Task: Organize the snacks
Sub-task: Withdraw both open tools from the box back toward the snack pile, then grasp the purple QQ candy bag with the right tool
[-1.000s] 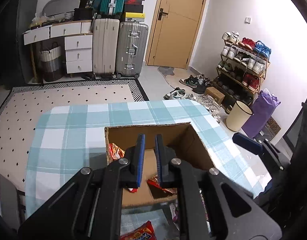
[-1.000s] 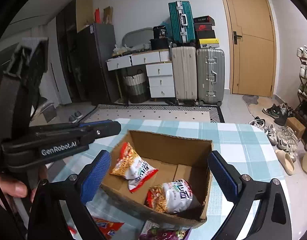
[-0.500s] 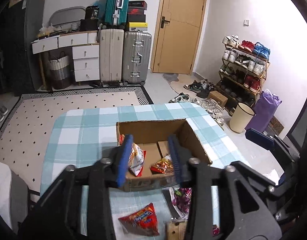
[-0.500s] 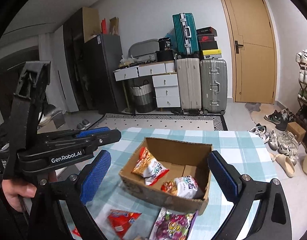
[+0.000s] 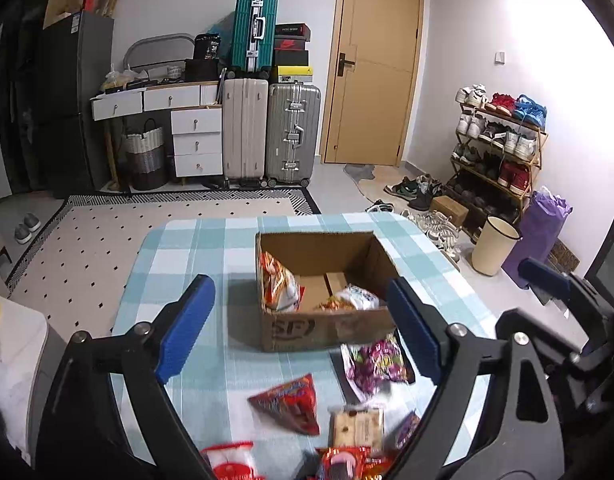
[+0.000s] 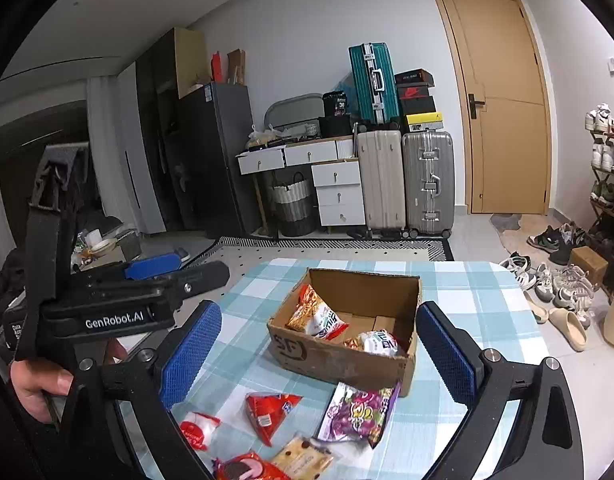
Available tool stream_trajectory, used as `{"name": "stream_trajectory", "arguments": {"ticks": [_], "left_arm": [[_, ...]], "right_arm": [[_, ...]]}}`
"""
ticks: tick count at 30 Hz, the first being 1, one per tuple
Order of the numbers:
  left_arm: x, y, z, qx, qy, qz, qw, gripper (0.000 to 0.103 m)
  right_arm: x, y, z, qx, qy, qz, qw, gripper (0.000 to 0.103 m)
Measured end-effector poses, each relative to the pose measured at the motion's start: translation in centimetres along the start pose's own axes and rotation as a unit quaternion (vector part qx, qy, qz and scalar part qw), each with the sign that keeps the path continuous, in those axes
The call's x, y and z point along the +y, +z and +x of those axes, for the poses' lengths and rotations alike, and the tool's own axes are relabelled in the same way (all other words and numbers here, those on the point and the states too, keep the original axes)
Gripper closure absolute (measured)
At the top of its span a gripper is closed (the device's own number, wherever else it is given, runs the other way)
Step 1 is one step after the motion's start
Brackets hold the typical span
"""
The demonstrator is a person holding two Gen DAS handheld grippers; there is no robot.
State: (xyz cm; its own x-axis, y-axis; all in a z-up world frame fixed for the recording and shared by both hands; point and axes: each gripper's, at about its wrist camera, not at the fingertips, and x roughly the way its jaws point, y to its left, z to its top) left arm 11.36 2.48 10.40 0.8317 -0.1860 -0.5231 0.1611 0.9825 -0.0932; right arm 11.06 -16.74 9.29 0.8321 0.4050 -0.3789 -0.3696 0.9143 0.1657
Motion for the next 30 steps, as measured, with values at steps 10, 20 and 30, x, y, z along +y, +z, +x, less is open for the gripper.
{"name": "stream_trajectory", "arguments": {"ticks": [10,20,30], "left_arm": [[0.5,-4.4,-5.5,-0.003,0.011,-0.025,0.9996,0.001],[2.7,-9.5,-5.9,0.038,0.014,-0.055,0.9977,0.001],[3.1,-15.5,-1.3,0.097,0.007,-0.07,0.9928,0.001]], "right_arm": [[1.2,-2.4,-4.9,-0.014,0.001,0.002,1.0,0.003],[2.0,-6.0,-7.4,0.0,-0.004,0.004,1.0,0.003],[1.3,-11.3,-5.3,0.05,-0.009,0.037,0.998,0.003]]}}
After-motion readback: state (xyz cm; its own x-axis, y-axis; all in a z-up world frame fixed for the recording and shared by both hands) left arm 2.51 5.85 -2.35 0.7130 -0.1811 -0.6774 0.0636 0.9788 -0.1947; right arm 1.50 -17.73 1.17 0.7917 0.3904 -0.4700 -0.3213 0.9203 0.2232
